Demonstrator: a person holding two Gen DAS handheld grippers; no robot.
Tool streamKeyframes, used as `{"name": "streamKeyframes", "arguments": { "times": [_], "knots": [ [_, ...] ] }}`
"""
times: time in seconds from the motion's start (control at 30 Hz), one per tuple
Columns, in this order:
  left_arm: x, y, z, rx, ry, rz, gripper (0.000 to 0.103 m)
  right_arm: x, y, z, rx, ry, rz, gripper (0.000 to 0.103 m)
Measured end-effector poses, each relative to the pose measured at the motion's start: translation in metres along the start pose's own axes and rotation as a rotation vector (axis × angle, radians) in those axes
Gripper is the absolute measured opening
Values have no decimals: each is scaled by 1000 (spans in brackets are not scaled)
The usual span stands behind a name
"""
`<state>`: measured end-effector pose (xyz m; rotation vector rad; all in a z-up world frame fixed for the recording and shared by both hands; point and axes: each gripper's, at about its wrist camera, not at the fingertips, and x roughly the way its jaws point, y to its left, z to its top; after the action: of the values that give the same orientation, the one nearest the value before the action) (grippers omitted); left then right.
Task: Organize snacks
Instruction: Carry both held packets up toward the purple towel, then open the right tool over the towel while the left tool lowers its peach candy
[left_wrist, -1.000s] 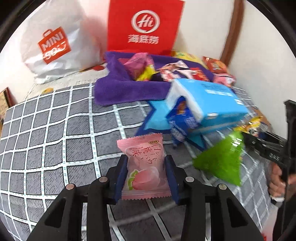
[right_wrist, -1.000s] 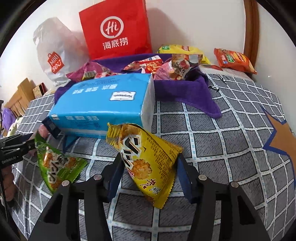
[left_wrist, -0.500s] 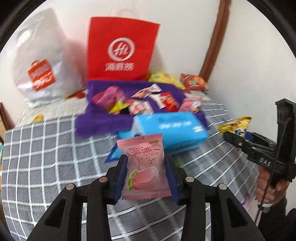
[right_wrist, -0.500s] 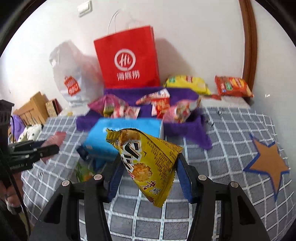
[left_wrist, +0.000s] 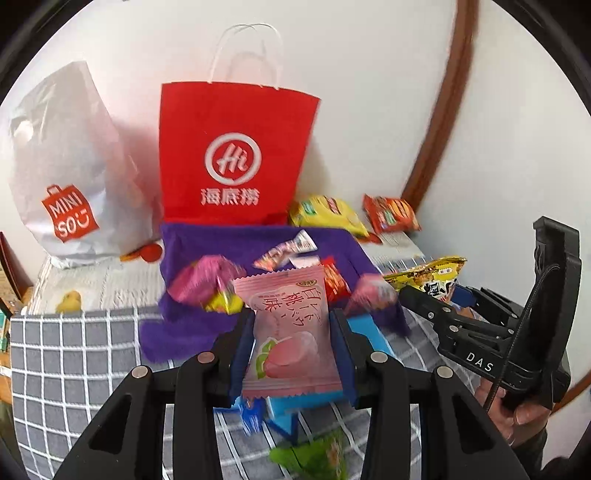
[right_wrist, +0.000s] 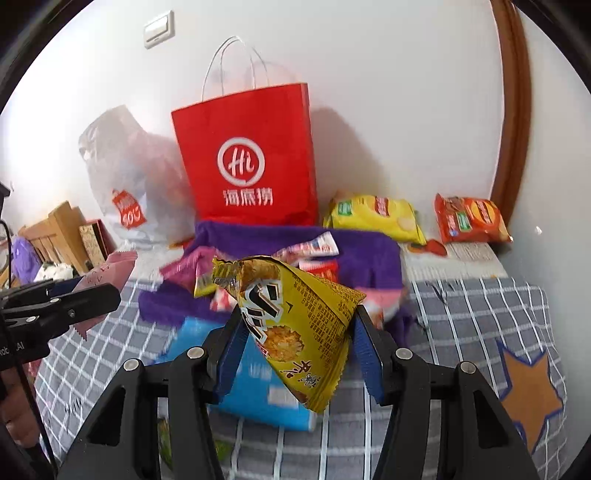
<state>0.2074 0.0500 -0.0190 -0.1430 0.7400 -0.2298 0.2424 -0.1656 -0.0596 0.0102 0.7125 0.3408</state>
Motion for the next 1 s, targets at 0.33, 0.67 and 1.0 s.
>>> {"name": "streamKeyframes", "arguments": {
  "times": [0.33, 0.67, 1.0],
  "knots": [
    [28, 9, 68, -32, -14, -5, 39, 36, 10, 77, -53, -70, -33, 55],
    [81, 24, 78, -24, -3, 47, 39, 96, 9, 77, -98, 5, -10, 55],
    [95, 77, 78, -122, 80, 97, 39, 128, 4, 62, -220, 103, -7, 55]
  ]
}}
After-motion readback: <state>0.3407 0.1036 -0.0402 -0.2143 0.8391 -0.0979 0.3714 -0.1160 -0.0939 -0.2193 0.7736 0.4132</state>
